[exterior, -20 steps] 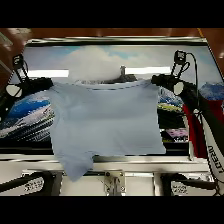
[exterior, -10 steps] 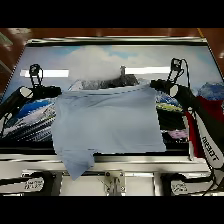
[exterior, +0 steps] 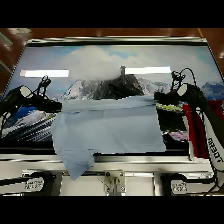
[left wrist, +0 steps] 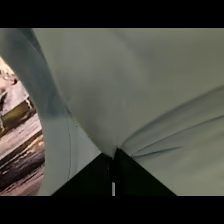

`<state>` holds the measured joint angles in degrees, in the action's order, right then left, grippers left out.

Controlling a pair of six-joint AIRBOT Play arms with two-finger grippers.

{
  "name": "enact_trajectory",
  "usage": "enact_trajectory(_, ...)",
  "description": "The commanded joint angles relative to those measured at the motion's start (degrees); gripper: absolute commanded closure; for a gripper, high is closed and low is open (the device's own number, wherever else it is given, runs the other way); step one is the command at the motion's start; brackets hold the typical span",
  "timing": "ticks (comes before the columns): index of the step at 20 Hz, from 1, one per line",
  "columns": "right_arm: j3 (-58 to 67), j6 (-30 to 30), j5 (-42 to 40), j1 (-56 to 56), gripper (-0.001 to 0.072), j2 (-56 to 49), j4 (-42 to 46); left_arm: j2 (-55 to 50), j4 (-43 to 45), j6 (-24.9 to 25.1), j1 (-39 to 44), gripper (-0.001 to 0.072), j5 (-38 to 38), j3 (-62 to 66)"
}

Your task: Fold the shirts.

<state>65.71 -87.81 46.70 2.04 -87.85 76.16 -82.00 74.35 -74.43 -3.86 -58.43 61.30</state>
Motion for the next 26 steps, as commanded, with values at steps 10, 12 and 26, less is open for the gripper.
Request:
enact_trajectory(10,1.99,-0.37,10.95,-0.04,0.0087,0.24,0.48,0.15,1.11,-7.28,-0.66,0.0206,-14.88,0.63)
enact_trajectory(12,4.55,2.67,18.51,0.33,0.0087,2.67,5.49,2.1,1.14,-7.28,-2.8,0.0205,-20.7,0.94)
enact_trajectory(26,-9.01,11.19,32.09,20.48,0.0091,17.73,-3.78,32.41,-10.32,-3.82,-18.62,0.0054,-20.79,-36.74)
